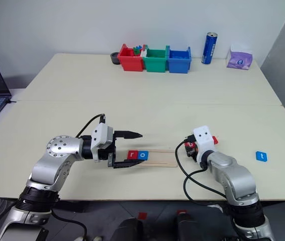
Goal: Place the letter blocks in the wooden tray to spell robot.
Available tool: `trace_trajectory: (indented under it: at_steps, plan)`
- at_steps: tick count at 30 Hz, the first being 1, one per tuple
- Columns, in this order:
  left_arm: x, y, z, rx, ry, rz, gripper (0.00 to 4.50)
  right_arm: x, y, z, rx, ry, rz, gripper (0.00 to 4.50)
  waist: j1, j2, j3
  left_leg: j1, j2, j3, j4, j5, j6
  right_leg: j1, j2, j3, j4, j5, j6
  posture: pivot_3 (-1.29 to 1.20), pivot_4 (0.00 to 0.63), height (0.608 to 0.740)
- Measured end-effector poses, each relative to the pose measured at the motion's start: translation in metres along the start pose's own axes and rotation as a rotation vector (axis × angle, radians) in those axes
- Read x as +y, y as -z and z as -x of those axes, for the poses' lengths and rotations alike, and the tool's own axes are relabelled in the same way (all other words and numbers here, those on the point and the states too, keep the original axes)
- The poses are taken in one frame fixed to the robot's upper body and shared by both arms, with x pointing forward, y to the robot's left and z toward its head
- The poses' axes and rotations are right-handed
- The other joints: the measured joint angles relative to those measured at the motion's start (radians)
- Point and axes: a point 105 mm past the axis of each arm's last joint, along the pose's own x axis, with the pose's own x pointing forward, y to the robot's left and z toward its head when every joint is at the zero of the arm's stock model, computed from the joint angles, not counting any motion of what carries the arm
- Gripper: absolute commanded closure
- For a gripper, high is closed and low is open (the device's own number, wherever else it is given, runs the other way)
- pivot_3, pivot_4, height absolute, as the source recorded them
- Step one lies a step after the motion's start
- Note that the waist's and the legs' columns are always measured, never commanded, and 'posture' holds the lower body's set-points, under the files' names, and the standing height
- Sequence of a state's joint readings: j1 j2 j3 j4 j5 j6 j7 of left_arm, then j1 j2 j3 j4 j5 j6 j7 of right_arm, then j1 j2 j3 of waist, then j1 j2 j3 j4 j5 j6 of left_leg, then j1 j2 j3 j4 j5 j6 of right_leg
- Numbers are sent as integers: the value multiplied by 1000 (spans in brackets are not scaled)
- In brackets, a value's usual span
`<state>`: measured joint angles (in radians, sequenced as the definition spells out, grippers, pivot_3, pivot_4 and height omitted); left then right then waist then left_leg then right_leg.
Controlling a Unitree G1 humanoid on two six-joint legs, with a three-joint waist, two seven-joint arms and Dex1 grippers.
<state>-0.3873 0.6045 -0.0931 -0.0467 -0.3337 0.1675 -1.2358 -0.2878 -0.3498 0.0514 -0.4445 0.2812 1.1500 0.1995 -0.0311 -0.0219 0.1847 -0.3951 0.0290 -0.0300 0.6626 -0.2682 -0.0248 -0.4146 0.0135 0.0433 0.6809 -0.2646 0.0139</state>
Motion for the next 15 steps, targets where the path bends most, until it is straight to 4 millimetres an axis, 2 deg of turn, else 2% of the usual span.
trace_trajectory:
  at_steps: [6,9,13,15]
  plan:
    - [-29,12,-2,11,110,50,0,-3,12,34,120,-51,-62,3036,1,0,0,0,0,-1,0,0,0,0,0,0,0,0,0,0,150,740]
    - [-30,11,-3,8,122,43,0,5,16,44,167,-95,-74,3036,0,0,0,1,0,-1,0,0,0,0,0,0,0,0,1,0,150,740]
    - [-31,10,-6,3,132,42,0,11,17,47,181,-131,-72,3036,0,0,0,1,0,0,0,0,0,0,1,0,0,-1,1,0,150,740]
    - [-31,9,-6,1,133,41,0,14,17,49,182,-145,-62,2284,0,0,0,0,0,0,0,0,0,0,1,0,0,-1,1,0,150,740]
